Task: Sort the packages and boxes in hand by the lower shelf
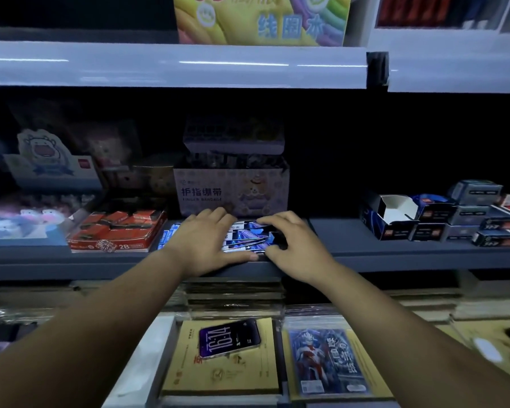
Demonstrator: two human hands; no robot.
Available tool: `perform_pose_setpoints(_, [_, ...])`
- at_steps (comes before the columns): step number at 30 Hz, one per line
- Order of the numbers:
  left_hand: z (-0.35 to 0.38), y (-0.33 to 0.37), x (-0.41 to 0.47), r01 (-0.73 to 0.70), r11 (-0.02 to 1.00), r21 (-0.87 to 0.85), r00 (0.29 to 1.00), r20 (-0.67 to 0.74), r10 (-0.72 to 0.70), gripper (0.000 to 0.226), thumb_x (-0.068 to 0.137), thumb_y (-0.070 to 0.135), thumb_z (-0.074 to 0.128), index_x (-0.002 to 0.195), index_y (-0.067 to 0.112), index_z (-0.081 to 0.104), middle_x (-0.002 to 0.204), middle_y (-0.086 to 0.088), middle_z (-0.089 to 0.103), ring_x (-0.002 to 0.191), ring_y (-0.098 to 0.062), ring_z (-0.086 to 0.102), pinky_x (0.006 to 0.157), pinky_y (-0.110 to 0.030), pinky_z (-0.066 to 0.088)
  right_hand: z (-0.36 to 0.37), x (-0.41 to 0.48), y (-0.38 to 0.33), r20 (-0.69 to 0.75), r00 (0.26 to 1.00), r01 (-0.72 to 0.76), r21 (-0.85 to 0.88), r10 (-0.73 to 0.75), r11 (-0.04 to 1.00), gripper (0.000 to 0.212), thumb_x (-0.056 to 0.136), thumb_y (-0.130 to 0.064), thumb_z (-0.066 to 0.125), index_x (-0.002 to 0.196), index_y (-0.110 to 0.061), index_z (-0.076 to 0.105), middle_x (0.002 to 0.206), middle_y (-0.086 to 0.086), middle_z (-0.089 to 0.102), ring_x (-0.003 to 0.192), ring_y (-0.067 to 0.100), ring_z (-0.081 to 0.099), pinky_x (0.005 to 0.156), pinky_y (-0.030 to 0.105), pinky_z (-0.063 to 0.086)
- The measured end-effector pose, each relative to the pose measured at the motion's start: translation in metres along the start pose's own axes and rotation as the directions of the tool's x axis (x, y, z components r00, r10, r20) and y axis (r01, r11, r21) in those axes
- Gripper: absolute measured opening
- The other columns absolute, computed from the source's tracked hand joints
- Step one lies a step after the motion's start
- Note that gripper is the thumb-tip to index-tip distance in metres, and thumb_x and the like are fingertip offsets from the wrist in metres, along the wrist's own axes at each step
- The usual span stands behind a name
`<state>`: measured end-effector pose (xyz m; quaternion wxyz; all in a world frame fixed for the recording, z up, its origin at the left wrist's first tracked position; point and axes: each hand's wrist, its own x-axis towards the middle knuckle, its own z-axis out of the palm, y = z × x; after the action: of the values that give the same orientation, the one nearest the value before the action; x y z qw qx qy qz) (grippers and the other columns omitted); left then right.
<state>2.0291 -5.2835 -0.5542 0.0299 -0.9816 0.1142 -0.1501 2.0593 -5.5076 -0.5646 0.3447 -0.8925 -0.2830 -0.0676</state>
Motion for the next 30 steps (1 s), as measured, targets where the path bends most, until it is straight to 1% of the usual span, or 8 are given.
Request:
perform_pose_setpoints(5, [0.002,0.006,-0.011,-0.044,0.998,0.043,0.999,-0.029,0.045,0.117,0.056,0.109,0.027,0.131,0.022,0.054,0.11,0.006,0.05,0.101,-0.018,0.048,0.093,-0.04,0.047,-0.002,-0.014,0.0,-0.011,1.0,0.01,0.048,-0.01,0.999,0.049,0.089,-0.016,0.063,0.133,-0.036,0.06,0.129,-0.015,0.048,0.12,0.007,0.048,0.099,0.029,0.048])
perform_pose_setpoints(9, [-0.003,0.014,-0.019,-0.051,0.998,0.028,0.996,-0.074,0.053,0.098,0.062,0.102,0.039,0.117,0.022,0.054,0.105,0.005,0.053,0.095,-0.019,0.052,0.086,-0.037,0.047,-0.004,-0.022,-0.002,-0.05,0.999,0.024,0.149,-0.017,0.988,0.063,0.083,0.005,0.054,0.131,-0.035,0.062,0.128,-0.013,0.049,0.12,0.008,0.052,0.096,0.029,0.053])
perform_pose_setpoints(13, [-0.012,0.025,-0.025,-0.07,0.995,0.064,0.995,-0.066,0.075,0.056,0.079,0.066,0.068,0.106,0.02,0.049,0.11,-0.002,0.066,0.101,-0.026,0.06,0.08,-0.035,0.042,-0.004,-0.029,-0.01,-0.119,0.993,0.018,0.316,0.021,0.949,0.084,0.082,0.019,0.042,0.146,-0.036,0.049,0.136,-0.01,0.045,0.122,0.008,0.05,0.082,0.026,0.059])
perform_pose_setpoints(17, [-0.029,0.032,-0.026,-0.036,0.994,0.107,0.999,0.018,0.034,0.046,0.087,0.054,0.064,0.112,0.019,0.048,0.11,-0.006,0.068,0.099,-0.03,0.062,0.069,-0.035,0.035,-0.002,-0.036,-0.017,-0.247,0.963,-0.004,0.382,0.107,0.924,0.081,0.086,0.02,0.042,0.146,-0.033,0.044,0.135,-0.009,0.049,0.112,0.008,0.054,0.084,0.016,0.05])
perform_pose_setpoints(22, [-0.055,0.031,-0.04,0.109,0.968,-0.227,0.987,-0.09,-0.133,0.033,0.085,0.04,0.072,0.105,0.019,0.056,0.1,-0.008,0.072,0.09,-0.032,0.066,0.071,-0.038,0.049,0.0,-0.047,-0.031,-0.402,0.884,0.041,0.572,0.237,0.819,0.061,0.091,0.016,0.042,0.123,-0.035,0.053,0.124,-0.007,0.058,0.11,0.009,0.061,0.083,0.02,0.051])
perform_pose_setpoints(24, [-0.061,0.04,-0.055,0.168,0.805,-0.569,0.92,-0.203,-0.335,0.023,0.086,0.035,0.075,0.097,0.019,0.063,0.085,-0.002,0.073,0.077,-0.022,0.068,0.068,-0.035,0.052,0.003,-0.055,-0.041,-0.389,0.891,0.048,0.593,0.233,0.804,0.052,0.093,0.012,0.046,0.115,-0.032,0.059,0.117,-0.008,0.062,0.105,0.007,0.064,0.079,0.018,0.054])
perform_pose_setpoints(26, [-0.061,0.054,-0.069,0.162,0.48,-0.862,0.785,-0.182,-0.592,0.011,0.09,0.031,0.074,0.089,0.022,0.069,0.078,0.004,0.074,0.072,-0.012,0.069,0.067,-0.031,0.053,0.013,-0.065,-0.052,-0.298,0.94,0.051,0.597,0.163,0.801,0.041,0.094,0.007,0.052,0.111,-0.029,0.062,0.112,-0.006,0.065,0.102,0.006,0.066,0.078,0.016,0.054])
perform_pose_setpoints(30, [-0.04,0.074,-0.094,0.069,-0.053,-0.996,0.658,0.085,-0.748,0.028,0.095,0.025,0.068,0.071,0.012,0.072,0.066,-0.004,0.073,0.057,-0.017,0.063,0.063,-0.03,0.05,0.046,-0.087,-0.073,-0.045,0.999,0.028,0.614,0.0,0.789,0.034,0.094,-0.014,0.067,0.12,-0.034,0.058,0.118,-0.003,0.066,0.101,0.007,0.068,0.086,0.023,0.055])
